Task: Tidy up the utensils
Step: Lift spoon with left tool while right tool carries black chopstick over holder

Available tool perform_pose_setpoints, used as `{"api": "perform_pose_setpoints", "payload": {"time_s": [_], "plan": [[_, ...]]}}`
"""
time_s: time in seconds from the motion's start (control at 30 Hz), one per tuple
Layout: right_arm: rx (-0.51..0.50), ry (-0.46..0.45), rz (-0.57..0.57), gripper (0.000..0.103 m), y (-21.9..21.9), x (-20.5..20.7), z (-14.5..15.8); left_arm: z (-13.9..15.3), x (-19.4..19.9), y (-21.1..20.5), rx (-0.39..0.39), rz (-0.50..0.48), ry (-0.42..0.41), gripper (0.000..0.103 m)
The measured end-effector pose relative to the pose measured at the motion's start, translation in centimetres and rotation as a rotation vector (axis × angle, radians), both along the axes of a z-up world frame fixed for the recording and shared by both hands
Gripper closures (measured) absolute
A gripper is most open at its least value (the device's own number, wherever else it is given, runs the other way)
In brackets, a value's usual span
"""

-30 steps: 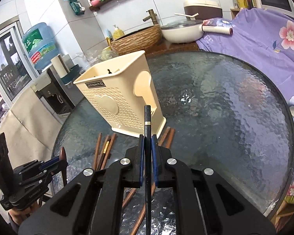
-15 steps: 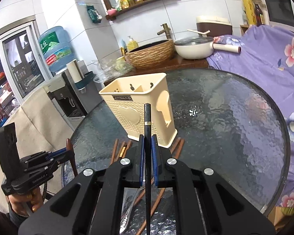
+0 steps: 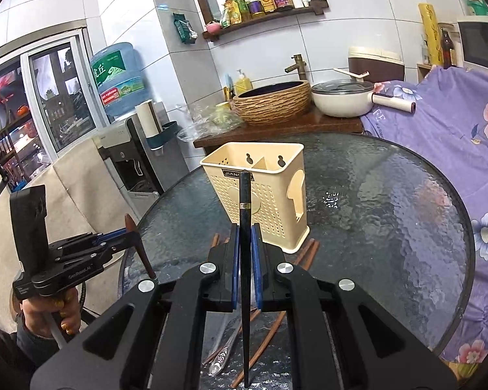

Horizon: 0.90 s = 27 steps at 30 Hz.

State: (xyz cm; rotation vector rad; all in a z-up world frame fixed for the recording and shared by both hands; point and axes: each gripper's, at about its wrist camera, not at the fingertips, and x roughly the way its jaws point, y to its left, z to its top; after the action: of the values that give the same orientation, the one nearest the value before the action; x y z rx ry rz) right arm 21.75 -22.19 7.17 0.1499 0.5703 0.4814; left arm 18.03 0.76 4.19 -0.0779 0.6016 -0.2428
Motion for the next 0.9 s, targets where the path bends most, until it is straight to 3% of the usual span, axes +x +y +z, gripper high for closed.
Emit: {"api": "perform_pose_setpoints", "payload": {"time_s": [0.57, 0.9], "plan": [[0.022, -0.023, 0.035, 0.095, -0.1, -0.6, 2.0, 2.1, 0.3, -0.1, -0.015, -0.028, -0.043, 0.088], [0.058, -0.098, 0.027, 0.095, -0.1, 0.1, 6.0, 5.9, 1.5, -0.8, -0.026, -0.064, -0.103, 0.088]]}}
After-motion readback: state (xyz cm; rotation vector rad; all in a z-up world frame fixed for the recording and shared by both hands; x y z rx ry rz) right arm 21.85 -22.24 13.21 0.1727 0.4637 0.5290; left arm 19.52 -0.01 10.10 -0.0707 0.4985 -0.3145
